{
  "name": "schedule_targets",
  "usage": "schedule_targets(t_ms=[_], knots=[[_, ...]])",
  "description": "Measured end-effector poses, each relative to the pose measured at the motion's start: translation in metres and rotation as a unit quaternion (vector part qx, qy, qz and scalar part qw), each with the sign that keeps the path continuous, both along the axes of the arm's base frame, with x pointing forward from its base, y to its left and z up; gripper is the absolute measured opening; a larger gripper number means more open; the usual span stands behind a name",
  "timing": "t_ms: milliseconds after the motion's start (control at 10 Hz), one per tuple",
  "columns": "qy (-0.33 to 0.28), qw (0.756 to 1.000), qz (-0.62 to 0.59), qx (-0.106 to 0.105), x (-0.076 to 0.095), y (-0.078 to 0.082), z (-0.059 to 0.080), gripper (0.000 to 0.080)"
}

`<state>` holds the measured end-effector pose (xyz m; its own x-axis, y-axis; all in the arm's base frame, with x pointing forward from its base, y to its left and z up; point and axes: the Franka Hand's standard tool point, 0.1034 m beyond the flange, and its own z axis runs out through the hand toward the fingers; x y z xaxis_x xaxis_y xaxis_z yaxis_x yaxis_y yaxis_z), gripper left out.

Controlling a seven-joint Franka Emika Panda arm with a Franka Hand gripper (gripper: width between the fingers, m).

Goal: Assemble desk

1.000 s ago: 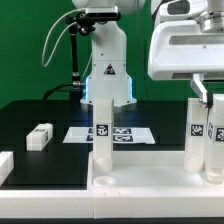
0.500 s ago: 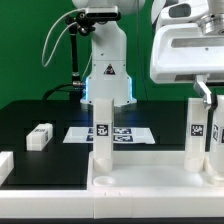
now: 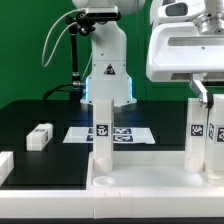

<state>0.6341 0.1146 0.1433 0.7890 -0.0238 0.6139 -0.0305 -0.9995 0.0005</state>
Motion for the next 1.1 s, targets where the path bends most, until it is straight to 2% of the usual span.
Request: schedule_targets(t_ms=[400, 900, 1100], knots=[[0.004, 1.000, 0.006, -0.004, -0.005, 0.001, -0.003, 0.0288], [0.009, 1.000, 0.008, -0.005, -0.009, 0.005, -0.014, 0.0288], [-0.016, 1.000, -0.002, 0.000, -0.007, 0.006, -0.015, 0.0288]])
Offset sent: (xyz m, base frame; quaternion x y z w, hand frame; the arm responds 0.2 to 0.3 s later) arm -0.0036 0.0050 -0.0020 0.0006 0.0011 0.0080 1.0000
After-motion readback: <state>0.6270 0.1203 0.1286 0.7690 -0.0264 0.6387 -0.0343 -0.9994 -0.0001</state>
